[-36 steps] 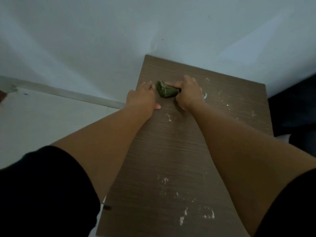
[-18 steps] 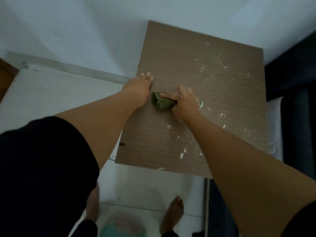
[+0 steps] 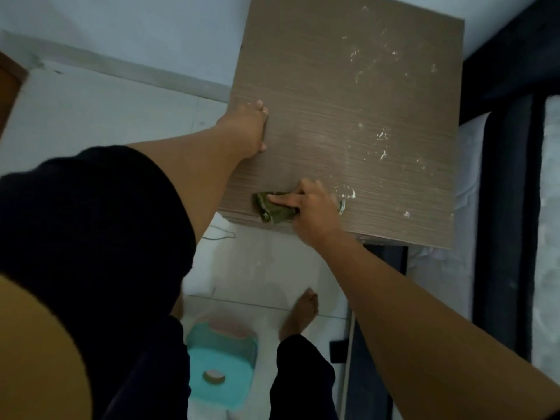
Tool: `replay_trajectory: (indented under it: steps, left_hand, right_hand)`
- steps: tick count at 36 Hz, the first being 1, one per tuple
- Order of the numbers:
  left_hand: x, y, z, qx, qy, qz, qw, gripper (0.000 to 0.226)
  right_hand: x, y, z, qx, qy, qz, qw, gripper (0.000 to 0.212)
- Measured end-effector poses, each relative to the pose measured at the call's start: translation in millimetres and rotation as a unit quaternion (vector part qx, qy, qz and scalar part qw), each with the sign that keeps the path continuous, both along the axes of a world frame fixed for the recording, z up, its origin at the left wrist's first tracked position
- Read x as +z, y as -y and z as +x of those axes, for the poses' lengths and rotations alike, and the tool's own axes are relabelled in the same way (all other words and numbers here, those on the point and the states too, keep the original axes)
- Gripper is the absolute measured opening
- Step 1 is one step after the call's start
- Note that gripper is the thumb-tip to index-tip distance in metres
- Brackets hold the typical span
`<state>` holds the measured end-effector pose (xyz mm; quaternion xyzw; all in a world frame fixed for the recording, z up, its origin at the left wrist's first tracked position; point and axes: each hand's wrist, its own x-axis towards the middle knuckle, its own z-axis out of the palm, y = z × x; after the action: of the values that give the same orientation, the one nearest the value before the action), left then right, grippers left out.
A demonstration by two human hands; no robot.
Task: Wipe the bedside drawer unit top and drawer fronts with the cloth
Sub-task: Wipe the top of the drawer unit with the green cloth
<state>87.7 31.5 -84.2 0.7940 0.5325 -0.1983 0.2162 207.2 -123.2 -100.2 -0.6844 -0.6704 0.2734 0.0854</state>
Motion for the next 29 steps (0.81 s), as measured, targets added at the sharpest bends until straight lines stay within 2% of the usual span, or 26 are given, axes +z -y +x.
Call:
replay_trajectory:
  steps: [3, 7, 11, 14, 20, 26, 29]
  left_hand:
    - [2, 10, 0, 0.002, -0.01, -0.008, 1.0, 0.082]
    - [5, 19, 2, -0.006, -0.023, -0.006, 1.0, 0.083]
    - [8, 22, 4, -0.005, -0.018, -0.004, 1.0, 0.076]
    - [12, 22, 8, 0.003, -0.006, -0.001, 1.0, 0.066]
    - [9, 14, 17, 0.028, 0.04, 0.01, 0.999, 0.06]
    - [3, -10, 35, 0.038, 0.067, 0.011, 0.997, 0.059]
    - [-1, -29, 47, 0.025, 0.066, 0.016, 0.997, 0.059]
  right_hand:
    - [4, 11, 3, 0.025, -0.016, -0.043, 0.999, 0.036]
    - [11, 21, 9, 0.071, -0.002, -0.094, 0.993, 0.05]
    - [18, 26, 17, 0.113, -0.006, -0.132, 0.985, 0.05]
    - [28, 18, 24, 0.051, -0.059, -0.123, 0.989, 0.046]
    - [50, -28, 48, -0.021, -0.083, -0.073, 0.994, 0.034]
    - [59, -88, 74, -0.059, -0.082, -0.021, 0.995, 0.035]
    - [69, -119, 87, -0.101, -0.047, 0.017, 0.994, 0.037]
